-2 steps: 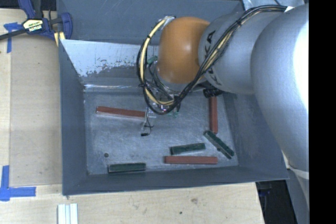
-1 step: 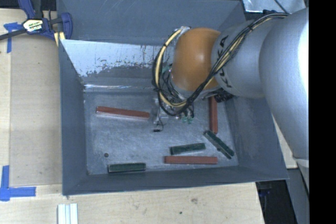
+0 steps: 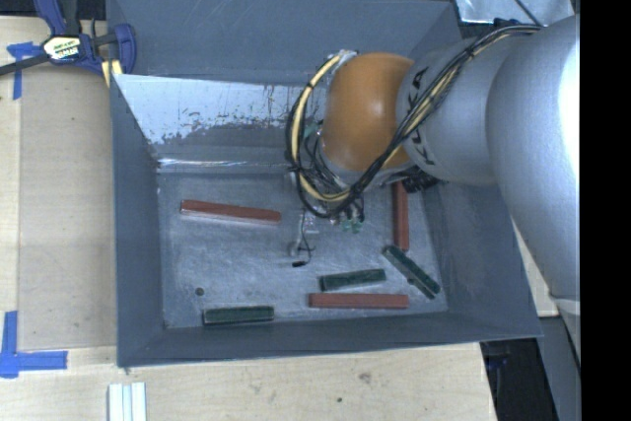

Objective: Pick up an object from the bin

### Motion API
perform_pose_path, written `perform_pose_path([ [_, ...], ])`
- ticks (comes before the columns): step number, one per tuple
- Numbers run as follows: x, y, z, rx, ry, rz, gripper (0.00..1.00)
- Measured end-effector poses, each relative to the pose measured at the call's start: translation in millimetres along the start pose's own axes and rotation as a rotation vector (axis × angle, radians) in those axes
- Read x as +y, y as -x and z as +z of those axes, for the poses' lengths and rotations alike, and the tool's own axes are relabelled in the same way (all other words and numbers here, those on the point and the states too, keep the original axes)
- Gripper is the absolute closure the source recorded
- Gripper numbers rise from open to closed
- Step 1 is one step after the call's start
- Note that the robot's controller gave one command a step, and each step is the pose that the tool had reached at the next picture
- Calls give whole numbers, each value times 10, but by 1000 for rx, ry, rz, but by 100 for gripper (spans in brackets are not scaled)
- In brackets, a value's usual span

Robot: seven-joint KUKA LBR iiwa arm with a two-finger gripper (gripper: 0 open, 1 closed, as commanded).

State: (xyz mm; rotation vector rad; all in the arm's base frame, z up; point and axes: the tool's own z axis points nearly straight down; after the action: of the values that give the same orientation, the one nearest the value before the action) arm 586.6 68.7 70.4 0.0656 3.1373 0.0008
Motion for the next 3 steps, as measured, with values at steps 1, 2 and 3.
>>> perform_pose_path([
  [1,0,0,0,0,0,0,0],
  [2,464,-142,-1,2,-1,-5,0],
  [3,717,134,-28,-5,2,43,100],
])
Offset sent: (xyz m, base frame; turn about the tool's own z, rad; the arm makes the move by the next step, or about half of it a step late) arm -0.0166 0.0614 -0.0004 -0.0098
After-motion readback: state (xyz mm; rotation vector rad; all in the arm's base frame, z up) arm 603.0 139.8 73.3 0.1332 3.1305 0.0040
